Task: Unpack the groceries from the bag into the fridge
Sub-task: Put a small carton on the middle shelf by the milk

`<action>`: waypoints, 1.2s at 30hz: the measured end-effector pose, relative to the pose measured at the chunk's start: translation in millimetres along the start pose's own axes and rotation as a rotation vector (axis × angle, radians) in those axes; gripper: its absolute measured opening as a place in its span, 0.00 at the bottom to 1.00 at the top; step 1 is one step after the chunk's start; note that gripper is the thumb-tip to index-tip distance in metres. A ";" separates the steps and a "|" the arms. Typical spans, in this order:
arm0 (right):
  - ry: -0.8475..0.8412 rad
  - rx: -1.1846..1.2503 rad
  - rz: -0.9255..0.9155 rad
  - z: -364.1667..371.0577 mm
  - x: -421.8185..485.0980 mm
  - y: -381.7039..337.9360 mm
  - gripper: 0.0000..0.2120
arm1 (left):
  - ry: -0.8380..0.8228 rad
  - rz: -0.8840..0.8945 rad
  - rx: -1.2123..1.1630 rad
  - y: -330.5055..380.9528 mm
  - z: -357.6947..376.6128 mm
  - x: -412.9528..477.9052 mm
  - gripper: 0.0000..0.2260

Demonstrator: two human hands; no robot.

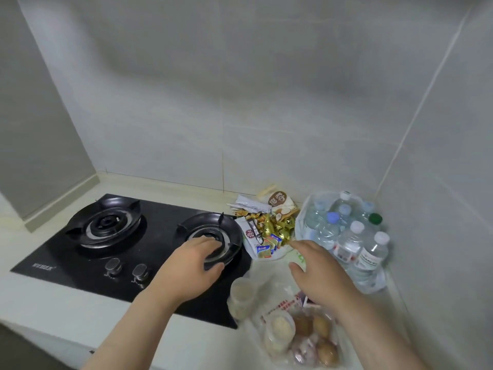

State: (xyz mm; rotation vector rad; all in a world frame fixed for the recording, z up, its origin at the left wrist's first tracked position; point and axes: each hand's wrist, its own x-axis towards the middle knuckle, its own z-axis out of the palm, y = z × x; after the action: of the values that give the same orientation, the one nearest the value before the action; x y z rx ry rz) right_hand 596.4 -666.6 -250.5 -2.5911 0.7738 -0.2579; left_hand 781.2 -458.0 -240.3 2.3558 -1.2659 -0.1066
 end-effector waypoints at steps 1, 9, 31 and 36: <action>-0.013 -0.001 0.004 2.3 2.3 2.2 0.24 | -0.014 0.011 -0.004 0.1 2.2 5.8 0.20; -0.067 -0.045 0.151 15.3 20.4 22.2 0.23 | -0.173 0.122 -0.044 -18.0 23.3 45.8 0.23; -0.167 0.109 0.388 18.7 0.9 96.2 0.31 | -0.370 0.233 -0.122 4.9 93.8 86.7 0.26; -0.245 0.073 0.334 28.0 2.8 110.7 0.39 | -0.423 0.242 -0.113 17.1 110.0 80.9 0.22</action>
State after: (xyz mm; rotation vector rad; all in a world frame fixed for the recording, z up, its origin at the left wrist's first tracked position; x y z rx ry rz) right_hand 553.7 -742.2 -324.6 -2.3194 1.0620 0.1272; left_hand 783.8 -570.8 -319.2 2.1304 -1.6806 -0.6078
